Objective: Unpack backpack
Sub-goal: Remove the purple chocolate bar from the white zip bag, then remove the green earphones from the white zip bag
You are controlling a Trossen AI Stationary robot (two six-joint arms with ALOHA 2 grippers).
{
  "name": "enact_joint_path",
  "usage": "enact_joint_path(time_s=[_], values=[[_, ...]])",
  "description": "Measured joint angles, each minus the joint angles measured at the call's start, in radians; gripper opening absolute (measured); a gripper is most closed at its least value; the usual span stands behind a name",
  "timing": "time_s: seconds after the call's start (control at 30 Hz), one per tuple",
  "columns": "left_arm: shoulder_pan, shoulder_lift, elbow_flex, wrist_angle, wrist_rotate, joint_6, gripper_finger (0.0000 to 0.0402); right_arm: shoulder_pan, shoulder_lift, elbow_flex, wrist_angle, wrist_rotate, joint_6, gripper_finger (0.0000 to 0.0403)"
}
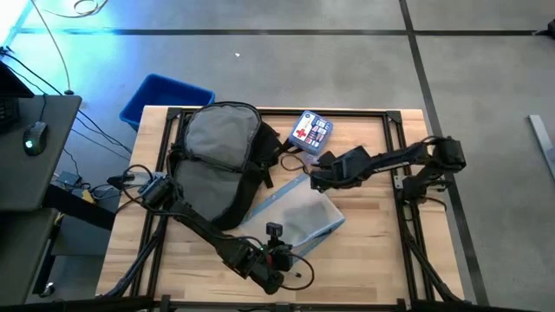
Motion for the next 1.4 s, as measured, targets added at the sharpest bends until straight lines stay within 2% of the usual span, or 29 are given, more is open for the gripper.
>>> enact_joint_path(time_s=[0.13,0.23,0.3,0.4,0.5,0.57,0.67,0.83,1.03,1.2,1.33,1.4], values=[[-0.006,0.0,0.0,-0.013,-0.001,-0.021,0.0,0.153,-0.065,0.066,-0.131,0.09,0.09,0.0193],[-0.009,0.0,0.0,-0.028,-0.016,-0.031,0.0,0.329,-0.094,0.065,-0.056,0.123,0.127,0.0201],[-0.012,0.0,0.0,-0.04,-0.048,-0.032,0.0,0.463,-0.092,0.034,0.099,0.151,0.088,0.0201],[-0.012,0.0,0.0,-0.062,-0.081,-0.034,0.0,0.644,-0.052,-0.039,0.463,0.18,-0.042,0.0201],[-0.015,0.0,0.0,-0.062,-0.09,-0.034,0.0,0.768,0.048,-0.091,0.809,0.177,-0.203,0.0201],[-0.015,0.0,0.0,-0.06,-0.091,-0.034,0.0,0.811,0.142,-0.099,0.975,0.213,-0.311,0.02],[-0.016,0.001,0.0,-0.057,-0.093,-0.024,0.0,0.809,0.284,-0.062,1.106,0.231,-0.47,0.0194],[-0.015,0.001,0.0,-0.057,-0.103,-0.009,0.0,0.743,0.438,0.057,1.08,0.329,-0.652,0.0182],[-0.019,0.001,0.0,-0.056,-0.092,0.001,0.0,0.679,0.452,0.162,0.934,0.309,-0.749,0.0182],[-0.025,0.001,0.0,-0.058,-0.082,-0.001,0.0,0.62,0.452,0.184,0.869,0.211,-0.849,0.0182],[-0.027,0.001,0.0,-0.062,-0.084,-0.005,0.0,0.569,0.452,0.184,0.857,0.148,-0.809,0.0177],[-0.027,0.001,0.0,-0.062,-0.083,-0.005,0.0,0.554,0.449,0.186,0.844,0.101,-0.755,0.0161]])
